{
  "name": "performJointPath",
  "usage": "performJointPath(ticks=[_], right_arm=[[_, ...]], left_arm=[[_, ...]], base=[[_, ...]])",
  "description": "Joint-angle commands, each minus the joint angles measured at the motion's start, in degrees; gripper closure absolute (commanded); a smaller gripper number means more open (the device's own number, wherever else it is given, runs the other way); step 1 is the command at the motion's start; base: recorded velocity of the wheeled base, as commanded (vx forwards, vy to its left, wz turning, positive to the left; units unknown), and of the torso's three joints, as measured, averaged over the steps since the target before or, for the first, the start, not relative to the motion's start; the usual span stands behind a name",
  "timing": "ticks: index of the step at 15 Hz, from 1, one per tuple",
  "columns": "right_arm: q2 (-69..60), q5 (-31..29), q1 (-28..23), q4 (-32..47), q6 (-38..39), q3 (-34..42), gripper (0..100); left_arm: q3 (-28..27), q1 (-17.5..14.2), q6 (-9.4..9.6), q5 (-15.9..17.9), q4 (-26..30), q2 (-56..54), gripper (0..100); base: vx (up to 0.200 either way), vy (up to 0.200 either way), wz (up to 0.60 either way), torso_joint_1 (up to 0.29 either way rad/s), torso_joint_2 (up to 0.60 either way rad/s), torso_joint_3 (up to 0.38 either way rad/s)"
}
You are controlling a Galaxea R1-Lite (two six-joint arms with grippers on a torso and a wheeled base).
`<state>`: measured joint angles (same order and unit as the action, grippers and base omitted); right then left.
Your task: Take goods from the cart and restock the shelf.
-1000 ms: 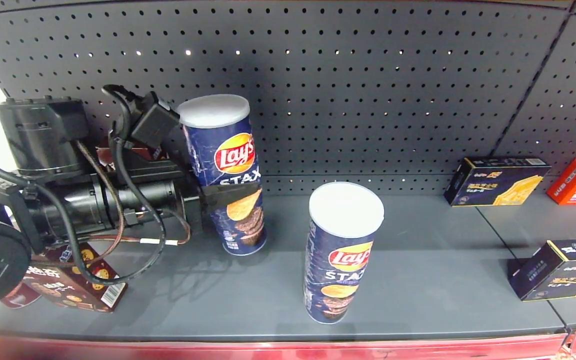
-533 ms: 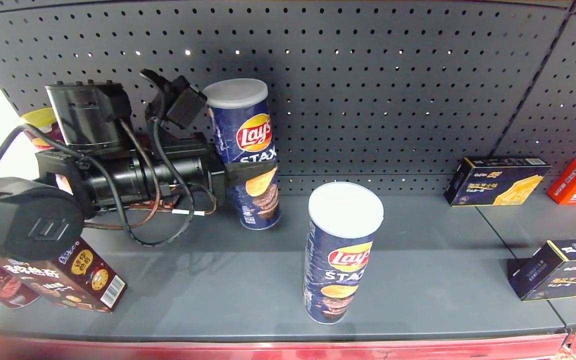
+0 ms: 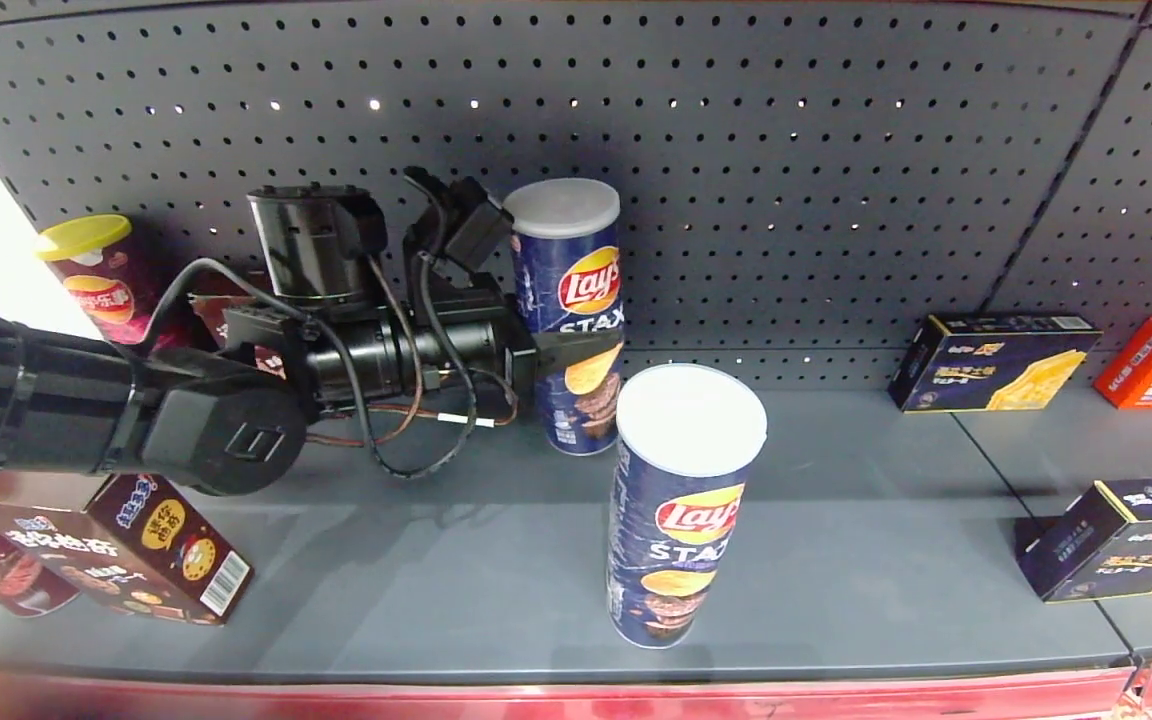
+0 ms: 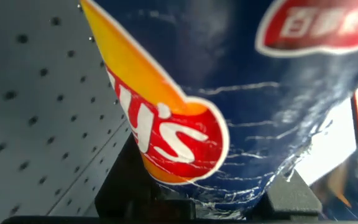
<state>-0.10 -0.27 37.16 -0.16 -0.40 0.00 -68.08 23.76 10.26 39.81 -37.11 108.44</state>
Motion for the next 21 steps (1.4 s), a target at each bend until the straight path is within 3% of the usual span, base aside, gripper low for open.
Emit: performJointPath(ticks=[1,12,19,21], right_arm=[[0.1,0.0,0.0,0.0,0.0,0.0,0],[0.1,0.0,0.0,0.0,0.0,0.0,0],[0.1,0.0,0.0,0.0,0.0,0.0,0],[0.1,0.0,0.0,0.0,0.0,0.0,0]], left_arm=[[-3.3,0.8,0.11,-0.1,-1.0,4.9,100],[-9.0,0.7,0.19,0.0,-1.0,11.1,100],[-8.4,0.6,3.89,1.1,-0.8,12.2,100],[-8.0,0.4,5.82,0.9,-0.6,12.2,100]], base=[[0.0,0.0,0.0,0.0,0.0,0.0],[0.0,0.0,0.0,0.0,0.0,0.0],[0.0,0.0,0.0,0.0,0.0,0.0],[0.0,0.0,0.0,0.0,0.0,0.0]])
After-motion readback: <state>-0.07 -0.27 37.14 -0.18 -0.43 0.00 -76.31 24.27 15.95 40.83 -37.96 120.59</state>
